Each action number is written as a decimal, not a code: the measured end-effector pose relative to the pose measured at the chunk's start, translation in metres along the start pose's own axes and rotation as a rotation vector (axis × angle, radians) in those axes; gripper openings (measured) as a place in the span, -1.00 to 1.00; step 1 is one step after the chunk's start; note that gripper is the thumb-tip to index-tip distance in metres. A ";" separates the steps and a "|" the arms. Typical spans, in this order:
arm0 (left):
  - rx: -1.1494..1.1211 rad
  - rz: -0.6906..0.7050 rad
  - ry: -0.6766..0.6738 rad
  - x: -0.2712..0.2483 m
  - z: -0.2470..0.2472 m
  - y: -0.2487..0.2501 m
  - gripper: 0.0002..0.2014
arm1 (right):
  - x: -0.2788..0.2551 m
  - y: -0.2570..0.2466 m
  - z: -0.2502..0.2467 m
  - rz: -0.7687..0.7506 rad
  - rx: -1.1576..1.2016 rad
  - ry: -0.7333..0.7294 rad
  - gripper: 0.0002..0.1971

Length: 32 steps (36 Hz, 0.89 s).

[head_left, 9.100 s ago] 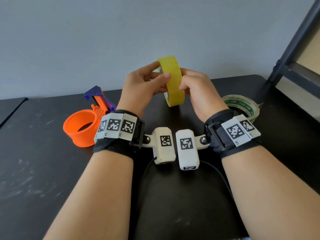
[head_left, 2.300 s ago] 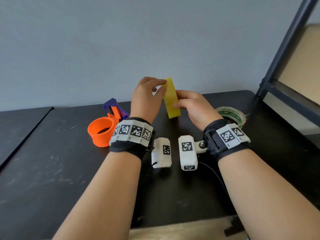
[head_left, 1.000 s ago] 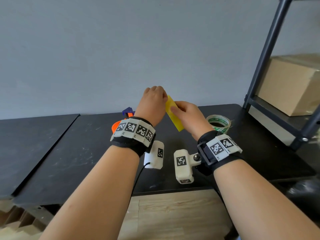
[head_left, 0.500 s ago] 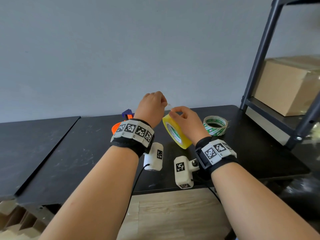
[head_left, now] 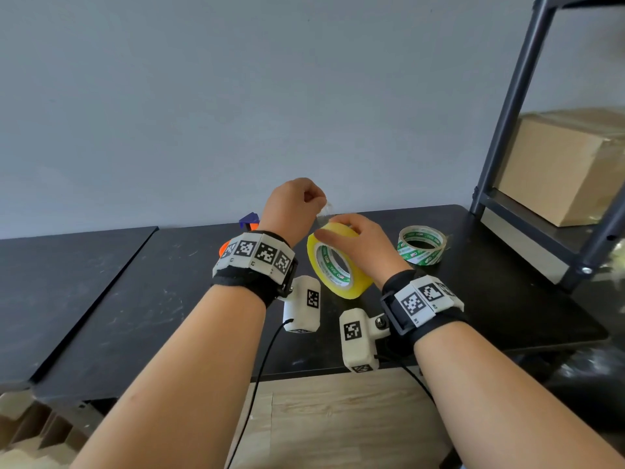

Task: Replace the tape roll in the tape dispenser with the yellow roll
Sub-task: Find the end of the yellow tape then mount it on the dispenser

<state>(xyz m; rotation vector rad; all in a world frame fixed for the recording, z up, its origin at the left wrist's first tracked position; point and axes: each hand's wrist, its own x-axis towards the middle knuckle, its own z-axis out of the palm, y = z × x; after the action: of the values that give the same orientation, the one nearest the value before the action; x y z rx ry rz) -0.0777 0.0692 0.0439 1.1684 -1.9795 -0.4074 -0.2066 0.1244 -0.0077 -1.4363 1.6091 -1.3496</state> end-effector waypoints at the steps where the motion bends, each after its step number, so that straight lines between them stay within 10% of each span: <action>1: -0.012 0.001 0.001 0.000 0.000 0.000 -0.89 | 0.000 0.001 0.001 -0.006 -0.015 0.000 -0.60; 16: 0.018 -0.122 0.136 0.000 -0.016 -0.036 -0.70 | 0.007 -0.008 0.011 -0.044 -0.001 0.120 -0.73; 32: 0.468 -0.404 -0.194 -0.031 -0.016 -0.101 -0.67 | 0.020 -0.016 0.039 -0.093 -0.064 0.235 -0.68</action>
<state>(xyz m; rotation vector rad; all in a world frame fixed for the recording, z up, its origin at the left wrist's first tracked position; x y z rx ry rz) 0.0022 0.0440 -0.0218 1.9032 -2.0630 -0.2699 -0.1702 0.0954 -0.0009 -1.4495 1.7652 -1.5834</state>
